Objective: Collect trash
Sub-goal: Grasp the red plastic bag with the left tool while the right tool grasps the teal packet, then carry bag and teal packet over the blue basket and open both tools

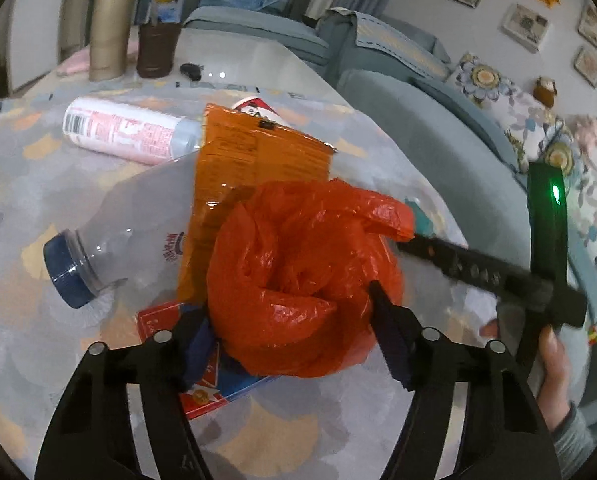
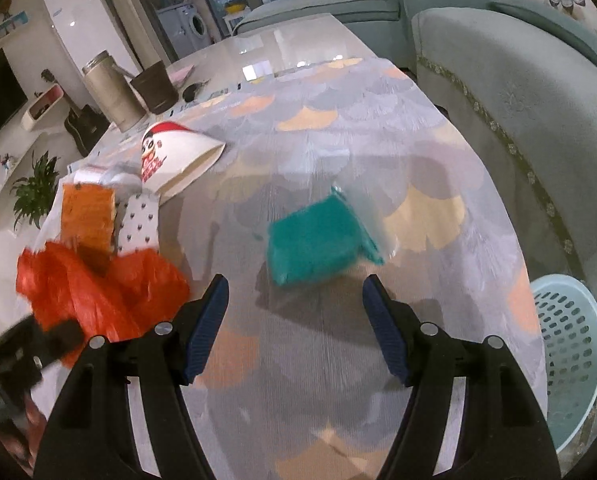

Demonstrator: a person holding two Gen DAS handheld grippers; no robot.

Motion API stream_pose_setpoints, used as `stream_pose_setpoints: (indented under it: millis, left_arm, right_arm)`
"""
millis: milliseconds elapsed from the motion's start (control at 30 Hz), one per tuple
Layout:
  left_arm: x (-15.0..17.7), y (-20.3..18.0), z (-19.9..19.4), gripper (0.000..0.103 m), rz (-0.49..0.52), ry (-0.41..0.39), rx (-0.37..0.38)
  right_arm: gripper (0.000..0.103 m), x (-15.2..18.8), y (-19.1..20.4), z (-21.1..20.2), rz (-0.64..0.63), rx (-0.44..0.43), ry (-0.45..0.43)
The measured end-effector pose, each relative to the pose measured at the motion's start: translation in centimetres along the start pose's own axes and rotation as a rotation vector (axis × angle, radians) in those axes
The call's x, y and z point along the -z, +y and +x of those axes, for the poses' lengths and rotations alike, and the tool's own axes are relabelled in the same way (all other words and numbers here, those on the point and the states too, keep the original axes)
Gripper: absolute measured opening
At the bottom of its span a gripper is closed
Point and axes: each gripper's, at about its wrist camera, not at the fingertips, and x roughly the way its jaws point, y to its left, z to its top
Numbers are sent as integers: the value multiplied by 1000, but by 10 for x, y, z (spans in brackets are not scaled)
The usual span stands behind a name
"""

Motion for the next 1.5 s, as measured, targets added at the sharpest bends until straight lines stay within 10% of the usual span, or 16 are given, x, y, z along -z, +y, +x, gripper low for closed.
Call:
stream_pose_setpoints:
  millis: [400,533,767,1500]
  left_arm:
    - [10,-17,-6,34,57,-7,92]
    - [11,-22,-11,31,69,-22,112]
    - [8,-28,-21,29,74,-57,171]
    - [-26,-200,-40,29,301,-115,353]
  right_arm:
    - [65,-15,13,15,7,69,-31]
    - [38,-13,12,13,12,91,-39]
    - [35,-3,10,-7,3,85,-108]
    - [35,26,-104,-214,81,272,-375]
